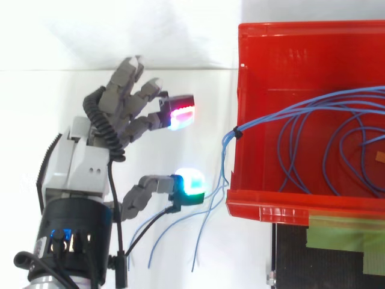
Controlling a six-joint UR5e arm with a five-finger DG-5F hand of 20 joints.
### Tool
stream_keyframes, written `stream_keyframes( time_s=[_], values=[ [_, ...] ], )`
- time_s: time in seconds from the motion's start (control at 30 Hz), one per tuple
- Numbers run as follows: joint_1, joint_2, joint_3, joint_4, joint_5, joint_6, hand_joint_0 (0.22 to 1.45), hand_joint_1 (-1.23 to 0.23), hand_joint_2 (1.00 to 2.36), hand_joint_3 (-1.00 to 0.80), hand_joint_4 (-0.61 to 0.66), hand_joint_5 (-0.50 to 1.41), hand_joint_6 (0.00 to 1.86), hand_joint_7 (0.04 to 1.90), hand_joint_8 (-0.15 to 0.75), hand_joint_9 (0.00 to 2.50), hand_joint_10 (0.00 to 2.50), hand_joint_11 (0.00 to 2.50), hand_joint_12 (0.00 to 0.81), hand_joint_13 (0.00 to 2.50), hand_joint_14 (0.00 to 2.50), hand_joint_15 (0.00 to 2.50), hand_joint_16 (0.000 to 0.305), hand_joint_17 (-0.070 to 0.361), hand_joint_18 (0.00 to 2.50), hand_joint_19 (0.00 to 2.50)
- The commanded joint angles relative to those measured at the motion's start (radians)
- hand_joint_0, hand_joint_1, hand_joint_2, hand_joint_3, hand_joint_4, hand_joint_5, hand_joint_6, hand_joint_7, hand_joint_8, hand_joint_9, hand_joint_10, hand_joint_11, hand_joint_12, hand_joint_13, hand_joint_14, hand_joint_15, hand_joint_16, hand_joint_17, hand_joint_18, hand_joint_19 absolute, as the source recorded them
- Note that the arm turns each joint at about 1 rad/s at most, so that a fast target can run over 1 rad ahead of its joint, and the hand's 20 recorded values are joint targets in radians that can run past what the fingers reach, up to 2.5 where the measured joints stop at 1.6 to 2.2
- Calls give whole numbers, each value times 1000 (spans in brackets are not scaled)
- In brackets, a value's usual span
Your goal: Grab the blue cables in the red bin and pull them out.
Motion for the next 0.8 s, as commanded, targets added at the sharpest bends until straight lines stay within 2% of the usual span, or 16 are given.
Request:
stream_keyframes(
  time_s=[0.0, 0.2, 0.47, 0.77],
  values=[
    [-2, 0, 0, 42, 2, -31, 796, -1045, 1000, -1000, 122, 698, 13, 449, 237, 503, 4, 132, 349, 285, 5, 143, 54, 121, 190, 223],
    [-8, 0, 0, 47, 0, -34, 796, -1047, 1000, -1000, 120, 698, 13, 445, 238, 502, 4, 132, 351, 291, 5, 148, 54, 121, 189, 227],
    [-14, 0, -2, 16, 0, -61, 798, -1044, 1000, -1000, 123, 698, 13, 446, 239, 507, 7, 131, 352, 296, 6, 152, 54, 121, 194, 234],
    [-25, 0, -3, -8, 0, -61, 798, -1044, 1000, -1000, 118, 697, 14, 443, 240, 512, 5, 147, 351, 299, 5, 153, 54, 120, 197, 232]
  ],
)
